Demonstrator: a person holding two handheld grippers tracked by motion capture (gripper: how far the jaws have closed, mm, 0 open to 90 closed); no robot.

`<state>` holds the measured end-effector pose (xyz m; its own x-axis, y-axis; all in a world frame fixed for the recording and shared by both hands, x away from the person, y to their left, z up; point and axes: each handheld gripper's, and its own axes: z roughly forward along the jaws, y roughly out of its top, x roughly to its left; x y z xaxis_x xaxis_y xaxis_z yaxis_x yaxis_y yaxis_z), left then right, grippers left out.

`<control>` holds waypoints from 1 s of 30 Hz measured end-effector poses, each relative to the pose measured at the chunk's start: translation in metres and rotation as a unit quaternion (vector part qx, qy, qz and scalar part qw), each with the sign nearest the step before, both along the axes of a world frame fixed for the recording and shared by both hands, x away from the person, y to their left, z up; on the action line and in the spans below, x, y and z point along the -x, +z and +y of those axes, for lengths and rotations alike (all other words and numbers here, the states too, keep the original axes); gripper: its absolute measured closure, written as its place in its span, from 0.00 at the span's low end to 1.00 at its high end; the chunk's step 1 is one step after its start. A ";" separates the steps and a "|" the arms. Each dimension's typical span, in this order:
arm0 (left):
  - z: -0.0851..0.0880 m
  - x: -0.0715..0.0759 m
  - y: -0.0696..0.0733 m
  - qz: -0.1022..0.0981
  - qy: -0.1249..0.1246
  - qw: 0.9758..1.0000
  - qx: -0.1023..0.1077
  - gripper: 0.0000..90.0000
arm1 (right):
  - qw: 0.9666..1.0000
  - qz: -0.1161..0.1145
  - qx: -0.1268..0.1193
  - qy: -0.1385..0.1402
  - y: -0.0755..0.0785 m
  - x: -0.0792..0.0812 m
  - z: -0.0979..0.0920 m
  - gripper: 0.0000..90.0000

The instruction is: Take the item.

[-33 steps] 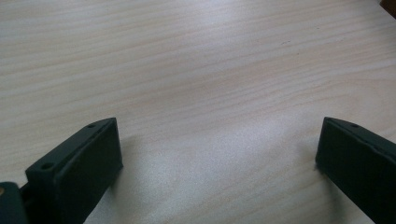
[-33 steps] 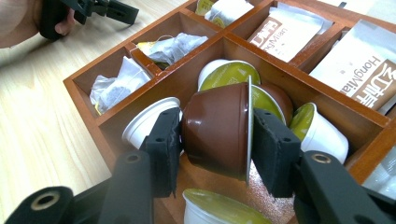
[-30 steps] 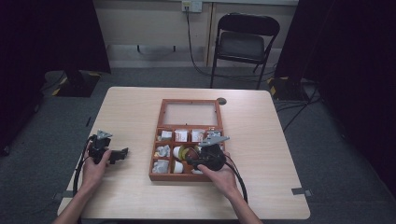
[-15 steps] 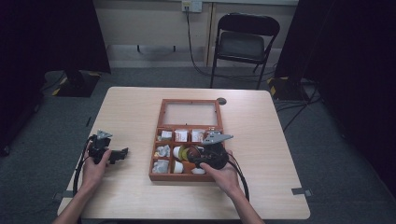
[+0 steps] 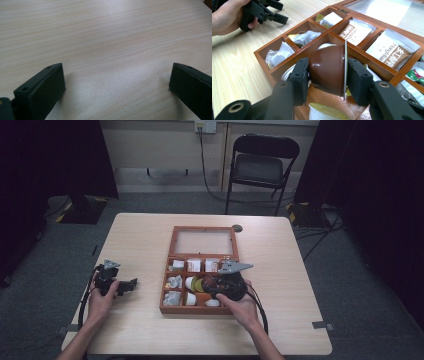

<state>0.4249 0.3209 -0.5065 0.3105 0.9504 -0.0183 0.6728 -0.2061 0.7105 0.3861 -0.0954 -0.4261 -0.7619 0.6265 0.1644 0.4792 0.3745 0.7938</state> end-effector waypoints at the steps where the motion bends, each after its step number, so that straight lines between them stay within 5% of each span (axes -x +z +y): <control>1: 0.000 0.000 0.000 0.000 0.000 1.000 0.000 0.00 | 1.000 0.000 0.000 0.000 0.000 0.000 0.000 0.61; 30: 0.000 0.000 0.000 0.000 0.000 1.000 0.000 0.00 | 0.999 -0.021 -0.025 -0.030 0.020 -0.002 -0.027 0.61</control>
<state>0.4249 0.3210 -0.5066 0.3110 0.9503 -0.0182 0.6728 -0.2065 0.7104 0.3881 -0.1227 -0.4059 -0.7306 0.6623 0.1660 0.4655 0.3053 0.8307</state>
